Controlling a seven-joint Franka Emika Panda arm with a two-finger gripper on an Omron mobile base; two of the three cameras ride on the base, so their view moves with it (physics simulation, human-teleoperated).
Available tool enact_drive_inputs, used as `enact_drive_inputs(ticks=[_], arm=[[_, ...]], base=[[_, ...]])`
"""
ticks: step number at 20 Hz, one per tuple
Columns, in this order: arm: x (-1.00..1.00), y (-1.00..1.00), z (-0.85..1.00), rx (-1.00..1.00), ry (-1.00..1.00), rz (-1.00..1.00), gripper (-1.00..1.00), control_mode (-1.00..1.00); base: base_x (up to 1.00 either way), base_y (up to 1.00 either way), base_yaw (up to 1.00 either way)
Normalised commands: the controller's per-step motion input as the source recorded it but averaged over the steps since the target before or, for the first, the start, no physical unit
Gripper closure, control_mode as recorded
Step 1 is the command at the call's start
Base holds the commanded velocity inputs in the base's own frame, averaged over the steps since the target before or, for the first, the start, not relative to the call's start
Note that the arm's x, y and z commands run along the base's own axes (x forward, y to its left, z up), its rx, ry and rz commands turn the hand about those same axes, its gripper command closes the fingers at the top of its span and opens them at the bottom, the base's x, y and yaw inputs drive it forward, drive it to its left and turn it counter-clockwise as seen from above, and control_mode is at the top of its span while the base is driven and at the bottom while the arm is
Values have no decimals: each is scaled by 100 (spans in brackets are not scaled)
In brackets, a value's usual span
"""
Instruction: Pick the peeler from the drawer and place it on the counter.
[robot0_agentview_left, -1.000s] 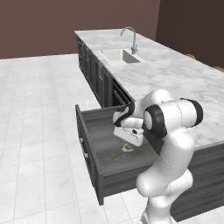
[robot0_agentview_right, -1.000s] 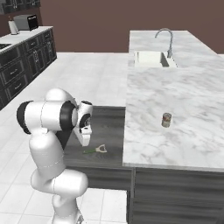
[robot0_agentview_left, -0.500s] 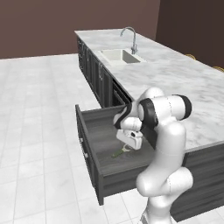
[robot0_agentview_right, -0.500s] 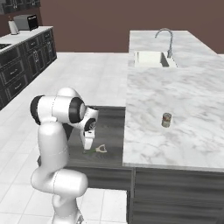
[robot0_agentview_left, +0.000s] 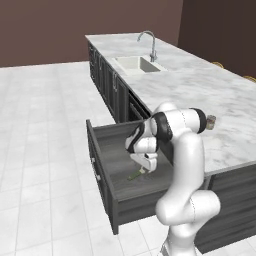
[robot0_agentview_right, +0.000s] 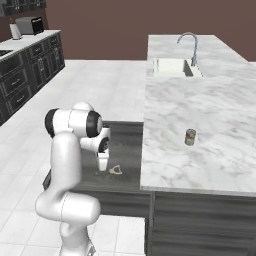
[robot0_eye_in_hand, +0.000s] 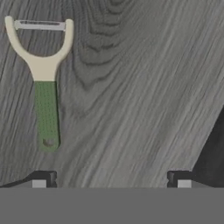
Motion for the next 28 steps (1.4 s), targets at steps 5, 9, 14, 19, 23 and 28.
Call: enact_drive_inputs(ticks=[5,9,14,19,23,28], arm=[[48,0,-46,-6,-9,0,-100,-100],[53,0,-48,-1,-4,0,-100,-100],[43,0,-45,0,-1,1,-100,-100],[-7,0,-53,0,-5,4,-100,-100],[0,0,-65,0,-1,3,-100,-100],[0,3,-72,0,-1,1,100,-100]], base=[[0,0,0],[0,0,0],[0,0,0],[0,0,0],[0,0,0],[0,0,0]])
